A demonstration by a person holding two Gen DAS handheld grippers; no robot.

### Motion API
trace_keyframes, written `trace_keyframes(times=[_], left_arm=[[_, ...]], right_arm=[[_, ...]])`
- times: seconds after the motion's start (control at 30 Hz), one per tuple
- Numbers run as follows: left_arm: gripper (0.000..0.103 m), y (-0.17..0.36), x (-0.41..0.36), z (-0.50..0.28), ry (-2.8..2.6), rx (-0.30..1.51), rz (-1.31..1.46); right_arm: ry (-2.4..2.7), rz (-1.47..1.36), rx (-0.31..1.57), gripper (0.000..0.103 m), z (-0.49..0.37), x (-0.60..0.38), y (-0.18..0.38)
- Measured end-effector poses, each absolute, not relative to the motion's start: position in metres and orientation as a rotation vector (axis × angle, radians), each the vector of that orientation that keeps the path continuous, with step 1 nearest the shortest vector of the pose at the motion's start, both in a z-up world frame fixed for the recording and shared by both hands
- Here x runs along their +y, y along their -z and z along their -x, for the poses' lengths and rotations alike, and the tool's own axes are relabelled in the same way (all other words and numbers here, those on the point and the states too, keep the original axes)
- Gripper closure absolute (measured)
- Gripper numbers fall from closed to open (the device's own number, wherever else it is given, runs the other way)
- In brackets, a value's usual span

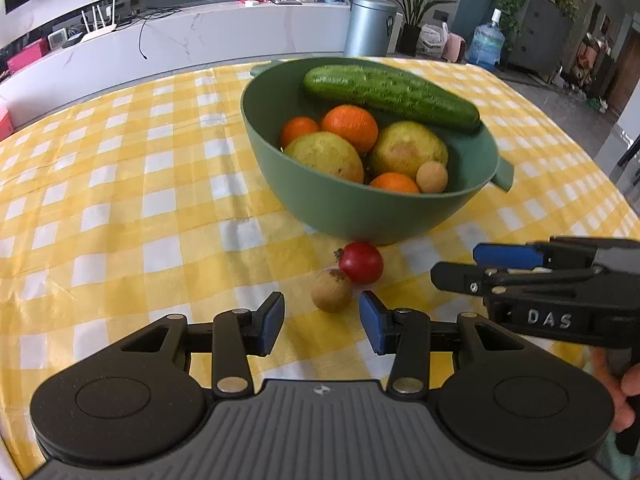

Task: Organize fruits
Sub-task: 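Withdraw both tools from the bowl toward the last kiwi and red tomato, then grasp the last kiwi with the left tool while the right tool grasps the red tomato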

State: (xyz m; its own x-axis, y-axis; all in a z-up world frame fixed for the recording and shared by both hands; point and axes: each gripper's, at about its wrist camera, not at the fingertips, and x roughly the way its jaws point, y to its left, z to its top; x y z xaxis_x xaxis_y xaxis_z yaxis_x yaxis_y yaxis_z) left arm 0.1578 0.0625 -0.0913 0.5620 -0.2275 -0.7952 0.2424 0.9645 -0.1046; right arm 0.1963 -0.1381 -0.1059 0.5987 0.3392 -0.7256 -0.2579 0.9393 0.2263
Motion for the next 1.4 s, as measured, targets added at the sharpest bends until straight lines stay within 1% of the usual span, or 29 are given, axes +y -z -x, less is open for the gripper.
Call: trace_keyframes(times=[0.43, 0.5, 0.57, 0.6, 0.67, 0.8, 0.87, 1.0, 1.2, 1.4], left_arm=[[0.052, 0.101, 0.049, -0.165, 0.329, 0.931, -0.089], [0.057, 0.104, 0.047, -0.167, 0.33, 0.934, -0.093], [0.064, 0.104, 0.045, -0.168, 0.332, 0.928, -0.097], [0.066, 0.104, 0.045, -0.168, 0.331, 0.926, -0.097], [0.075, 0.103, 0.047, -0.169, 0.328, 0.927, -0.087], [0.075, 0.1, 0.058, -0.169, 0.29, 0.939, -0.025], [0.075, 0.095, 0.067, -0.166, 0.255, 0.931, 0.012], [0.075, 0.089, 0.086, -0.163, 0.182, 0.918, 0.094], [0.075, 0.087, 0.096, -0.163, 0.139, 0.91, 0.129], [0.075, 0.088, 0.093, -0.163, 0.138, 0.917, 0.126]], right_arm=[[-0.387, -0.133, 0.849, 0.054, -0.202, -0.133, 0.109], [-0.382, -0.145, 0.852, 0.054, -0.204, -0.134, 0.109], [-0.384, -0.152, 0.851, 0.054, -0.204, -0.135, 0.11], [-0.386, -0.152, 0.849, 0.054, -0.204, -0.134, 0.109], [-0.395, -0.152, 0.842, 0.055, -0.204, -0.134, 0.109], [-0.427, -0.139, 0.818, 0.056, -0.201, -0.131, 0.107], [-0.45, -0.125, 0.801, 0.06, -0.199, -0.127, 0.105], [-0.517, -0.075, 0.777, 0.06, -0.196, -0.112, 0.104], [-0.527, 0.028, 0.754, 0.061, -0.192, -0.084, 0.109], [-0.524, 0.01, 0.765, 0.062, -0.198, -0.081, 0.115]])
